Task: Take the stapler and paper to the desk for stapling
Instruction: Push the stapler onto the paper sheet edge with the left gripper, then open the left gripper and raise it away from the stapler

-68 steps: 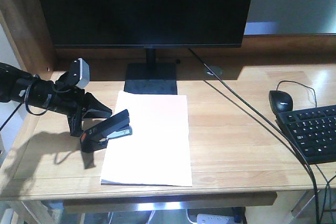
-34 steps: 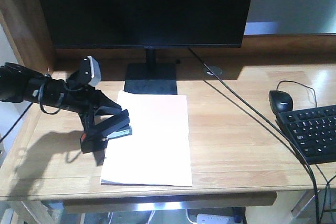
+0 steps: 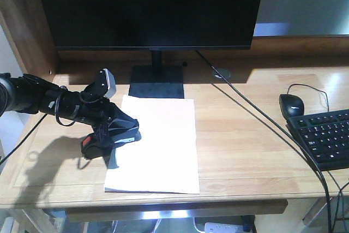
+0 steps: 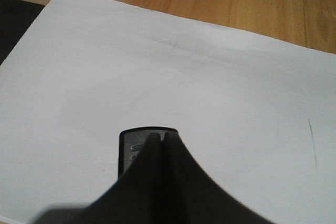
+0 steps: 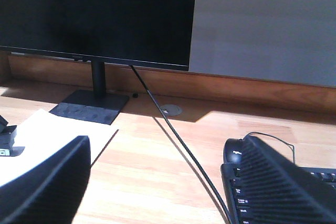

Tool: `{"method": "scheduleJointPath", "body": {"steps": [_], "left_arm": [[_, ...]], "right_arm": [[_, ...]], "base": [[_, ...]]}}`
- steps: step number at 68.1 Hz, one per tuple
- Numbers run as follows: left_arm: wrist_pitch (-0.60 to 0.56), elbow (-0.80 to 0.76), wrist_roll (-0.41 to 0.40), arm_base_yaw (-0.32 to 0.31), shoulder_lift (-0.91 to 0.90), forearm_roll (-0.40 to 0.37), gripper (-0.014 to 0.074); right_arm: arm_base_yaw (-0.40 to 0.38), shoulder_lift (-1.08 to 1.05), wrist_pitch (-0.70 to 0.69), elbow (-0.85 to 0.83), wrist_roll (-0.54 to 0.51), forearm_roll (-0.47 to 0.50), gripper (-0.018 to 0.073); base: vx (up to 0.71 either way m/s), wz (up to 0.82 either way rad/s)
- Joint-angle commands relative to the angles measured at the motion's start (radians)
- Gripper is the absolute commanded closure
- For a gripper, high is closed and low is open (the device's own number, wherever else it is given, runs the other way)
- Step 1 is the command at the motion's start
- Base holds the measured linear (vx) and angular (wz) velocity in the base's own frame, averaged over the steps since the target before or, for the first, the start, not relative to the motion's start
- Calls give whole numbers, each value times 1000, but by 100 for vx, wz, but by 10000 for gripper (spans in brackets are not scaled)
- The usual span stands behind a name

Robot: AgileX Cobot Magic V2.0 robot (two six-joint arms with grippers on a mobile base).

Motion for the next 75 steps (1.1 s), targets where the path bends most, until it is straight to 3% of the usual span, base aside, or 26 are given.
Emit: {"method": "scheduleJointPath", "body": {"steps": [1, 30, 43, 59, 75], "left_arm": [[-1, -15, -29, -4, -33, 16, 603], [-77, -15, -30, -31, -32, 74, 603], [-121, -15, -70, -34, -32, 80, 603], [-119, -15, -77, -34, -17, 82, 603], [-92, -15, -81, -34, -8, 132, 603]], "right_arm": [[-4, 13, -64, -26, -7, -21, -3], [-4, 13, -64, -26, -7, -21, -3], [-4, 13, -64, -26, -7, -21, -3], [-4, 13, -64, -26, -7, -21, -3], [-4, 13, -64, -26, -7, -21, -3]], "base": [[0, 0], [0, 0], [0, 0], [0, 0], [0, 0]]}}
